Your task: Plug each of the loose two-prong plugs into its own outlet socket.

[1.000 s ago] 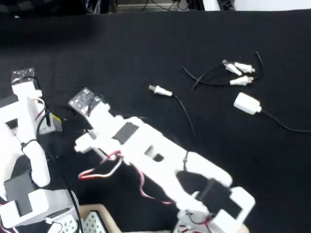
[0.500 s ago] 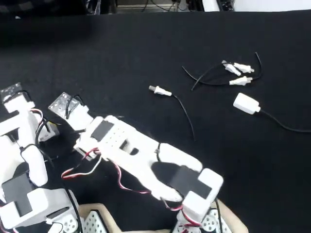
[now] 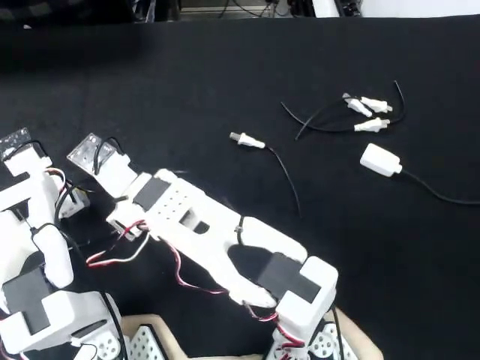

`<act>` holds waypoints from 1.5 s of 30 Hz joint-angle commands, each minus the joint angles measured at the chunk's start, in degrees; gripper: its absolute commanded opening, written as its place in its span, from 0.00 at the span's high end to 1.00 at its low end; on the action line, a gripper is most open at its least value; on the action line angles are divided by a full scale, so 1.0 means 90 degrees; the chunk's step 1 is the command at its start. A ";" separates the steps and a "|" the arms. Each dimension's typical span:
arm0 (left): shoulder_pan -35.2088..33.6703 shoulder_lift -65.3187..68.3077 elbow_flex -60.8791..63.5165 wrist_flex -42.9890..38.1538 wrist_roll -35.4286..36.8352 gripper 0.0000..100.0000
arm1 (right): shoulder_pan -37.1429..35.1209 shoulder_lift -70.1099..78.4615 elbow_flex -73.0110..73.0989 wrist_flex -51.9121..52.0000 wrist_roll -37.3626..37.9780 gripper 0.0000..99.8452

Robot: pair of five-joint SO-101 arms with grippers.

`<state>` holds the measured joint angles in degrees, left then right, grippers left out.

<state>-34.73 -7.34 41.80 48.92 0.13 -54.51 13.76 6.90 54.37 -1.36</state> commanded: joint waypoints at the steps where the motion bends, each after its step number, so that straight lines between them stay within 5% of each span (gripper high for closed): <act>1: 0.0073 -0.0117 -0.0015 -0.0088 0.0068 0.77 | 0.0352 -0.0015 -0.0552 0.0254 0.0000 0.79; 15: 0.0132 -0.0117 -0.0015 -0.0088 0.0049 0.77 | 0.0479 0.0806 -0.1070 0.0352 -0.0049 0.79; 21: 0.0132 -0.0117 -0.0015 -0.0088 0.0049 0.77 | 0.0479 0.1421 -0.2007 0.1026 -0.0049 0.88; 34: 0.0132 -0.0117 -0.0015 -0.0088 0.0059 0.77 | 0.0479 0.1548 -0.3111 0.2276 -0.0049 0.82; 45: 0.0142 -0.0117 -0.0015 -0.0088 0.0059 0.77 | 0.0371 0.1587 -0.2828 0.1846 -0.0049 0.82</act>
<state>-34.11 -7.34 41.80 48.84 0.13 -51.08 28.44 -18.33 72.13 -1.27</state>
